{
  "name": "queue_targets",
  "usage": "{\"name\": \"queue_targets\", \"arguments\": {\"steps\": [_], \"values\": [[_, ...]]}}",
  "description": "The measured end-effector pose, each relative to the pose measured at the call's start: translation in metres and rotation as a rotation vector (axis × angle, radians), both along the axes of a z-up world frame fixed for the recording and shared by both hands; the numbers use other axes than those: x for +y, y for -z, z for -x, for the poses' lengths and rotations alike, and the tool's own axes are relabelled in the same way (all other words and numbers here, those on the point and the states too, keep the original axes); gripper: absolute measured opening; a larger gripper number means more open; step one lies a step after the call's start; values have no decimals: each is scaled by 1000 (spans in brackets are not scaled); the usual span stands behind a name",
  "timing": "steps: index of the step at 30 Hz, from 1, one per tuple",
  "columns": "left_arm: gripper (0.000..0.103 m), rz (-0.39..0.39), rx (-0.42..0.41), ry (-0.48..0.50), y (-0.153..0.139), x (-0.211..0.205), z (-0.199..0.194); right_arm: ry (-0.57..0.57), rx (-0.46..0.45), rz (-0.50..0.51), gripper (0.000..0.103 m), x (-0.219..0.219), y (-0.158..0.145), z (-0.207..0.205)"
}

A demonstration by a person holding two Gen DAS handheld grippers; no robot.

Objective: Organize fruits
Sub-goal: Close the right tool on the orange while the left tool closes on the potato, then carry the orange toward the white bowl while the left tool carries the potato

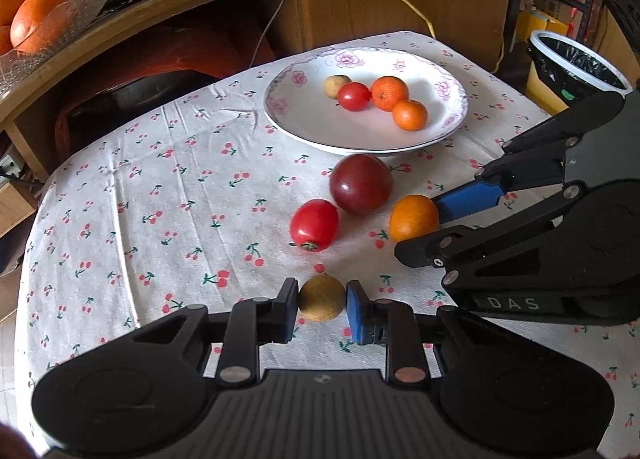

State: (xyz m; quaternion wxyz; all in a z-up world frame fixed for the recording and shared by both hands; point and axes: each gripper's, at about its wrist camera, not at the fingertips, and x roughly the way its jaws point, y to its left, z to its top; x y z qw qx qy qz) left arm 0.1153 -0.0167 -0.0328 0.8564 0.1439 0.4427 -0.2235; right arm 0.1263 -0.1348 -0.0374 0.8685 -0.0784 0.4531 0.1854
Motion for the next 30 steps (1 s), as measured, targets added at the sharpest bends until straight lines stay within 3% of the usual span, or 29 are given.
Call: {"name": "queue_targets", "arguments": {"steps": [30], "values": [[34, -25, -3, 96, -1, -34, 29, 91, 10, 13, 27, -27, -4, 37]]}}
